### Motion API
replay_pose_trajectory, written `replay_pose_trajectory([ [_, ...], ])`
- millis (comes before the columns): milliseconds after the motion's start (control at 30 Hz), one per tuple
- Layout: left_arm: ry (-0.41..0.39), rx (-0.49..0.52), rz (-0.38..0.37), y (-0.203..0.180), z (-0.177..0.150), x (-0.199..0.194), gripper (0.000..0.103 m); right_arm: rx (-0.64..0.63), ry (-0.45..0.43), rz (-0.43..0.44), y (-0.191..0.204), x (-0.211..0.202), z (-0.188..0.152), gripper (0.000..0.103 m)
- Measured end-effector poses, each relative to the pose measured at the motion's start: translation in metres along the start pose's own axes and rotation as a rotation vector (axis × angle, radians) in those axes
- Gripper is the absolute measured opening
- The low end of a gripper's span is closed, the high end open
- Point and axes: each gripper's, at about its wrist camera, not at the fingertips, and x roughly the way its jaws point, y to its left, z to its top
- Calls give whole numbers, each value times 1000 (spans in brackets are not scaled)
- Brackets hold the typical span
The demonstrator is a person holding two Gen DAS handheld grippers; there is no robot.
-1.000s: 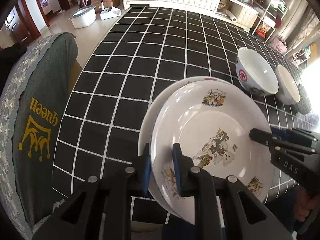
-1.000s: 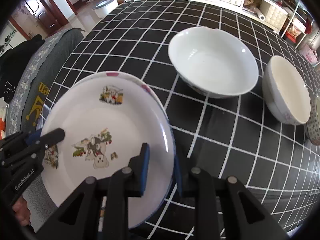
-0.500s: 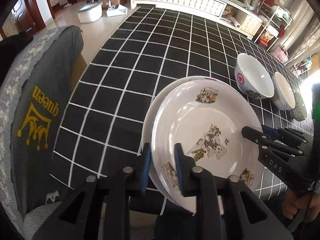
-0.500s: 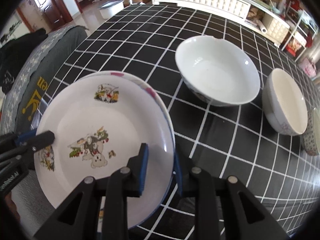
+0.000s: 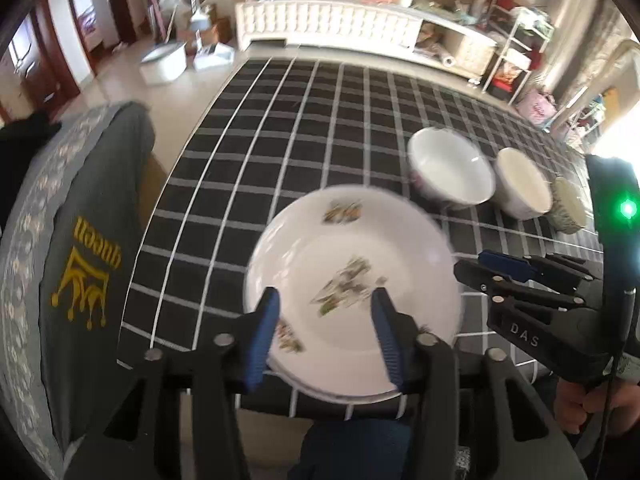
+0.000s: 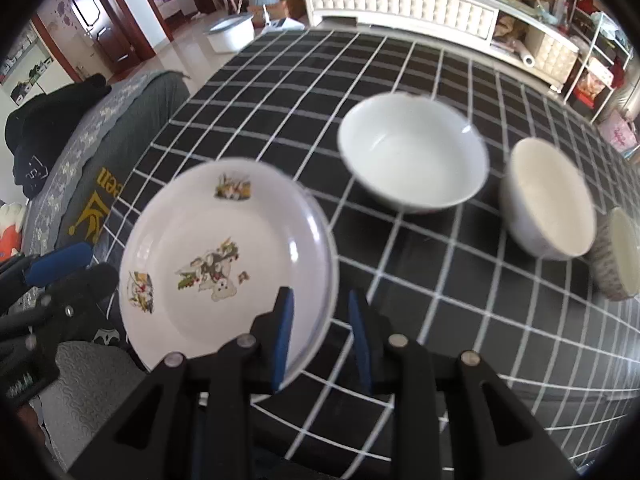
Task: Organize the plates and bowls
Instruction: 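Open the left tool and move it to the plain white bowl, then grip the rim of the plain white bowl with the left tool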
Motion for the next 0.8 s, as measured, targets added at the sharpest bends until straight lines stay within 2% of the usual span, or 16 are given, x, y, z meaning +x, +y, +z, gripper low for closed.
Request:
replay_pose_trajectory([
  [200,-26,21,-63,-27,26,-9,49,43,-56,-17,-29,-33,8,47],
  [400,-42,58,-68,-46,53,-6,49,60,-77,-37,-51,-49,30,47],
  [533,-21,70,-89,-54,78,13,49,79,-86,-45,-65,-50,45,48],
  [800,54,63,-93,-62,111,69,49,90,-45,-49,-86,-18,73,47],
])
